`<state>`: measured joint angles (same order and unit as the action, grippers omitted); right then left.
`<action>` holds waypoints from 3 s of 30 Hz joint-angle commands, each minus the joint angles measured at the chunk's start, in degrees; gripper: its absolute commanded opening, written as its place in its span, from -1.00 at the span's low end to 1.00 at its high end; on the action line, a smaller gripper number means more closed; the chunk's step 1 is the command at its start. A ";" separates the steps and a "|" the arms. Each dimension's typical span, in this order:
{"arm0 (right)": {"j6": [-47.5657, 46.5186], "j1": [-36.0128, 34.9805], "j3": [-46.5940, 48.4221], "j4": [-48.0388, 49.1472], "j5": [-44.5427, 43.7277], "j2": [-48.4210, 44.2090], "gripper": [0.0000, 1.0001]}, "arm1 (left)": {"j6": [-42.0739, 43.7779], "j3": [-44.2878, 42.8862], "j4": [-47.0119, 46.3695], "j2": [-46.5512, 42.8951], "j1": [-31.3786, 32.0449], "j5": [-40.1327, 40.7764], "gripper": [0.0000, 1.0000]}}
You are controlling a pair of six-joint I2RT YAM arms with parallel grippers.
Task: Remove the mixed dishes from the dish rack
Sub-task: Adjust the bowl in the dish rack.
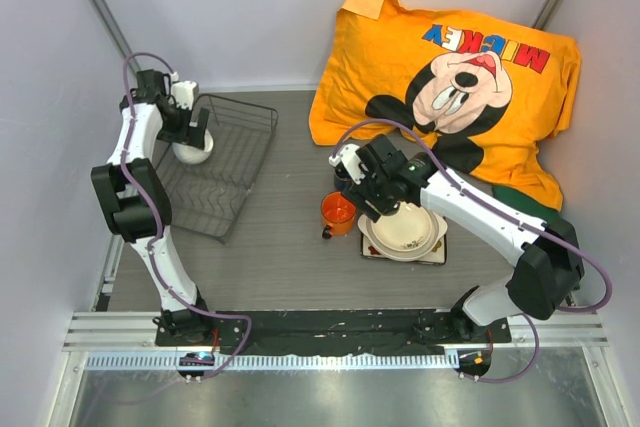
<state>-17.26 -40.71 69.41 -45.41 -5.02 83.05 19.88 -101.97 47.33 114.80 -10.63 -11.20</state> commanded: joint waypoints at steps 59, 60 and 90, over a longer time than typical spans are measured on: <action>-0.41 -0.25 -1.55 1.64 0.10 0.72 0.47 | 2.88 2.30 -7.87 -4.33 2.37 4.17 0.99; -0.41 -0.25 -1.56 1.73 0.18 0.71 0.47 | 2.80 2.22 -7.78 -4.24 2.37 4.26 0.99; -0.41 -0.16 -1.82 1.64 -0.17 0.80 0.47 | 2.97 -0.77 -5.58 -0.55 2.37 2.94 0.47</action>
<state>-17.28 -40.71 67.81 -45.01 -4.84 84.38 22.50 -100.49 41.47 113.32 -8.34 -7.57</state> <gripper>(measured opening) 0.734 0.784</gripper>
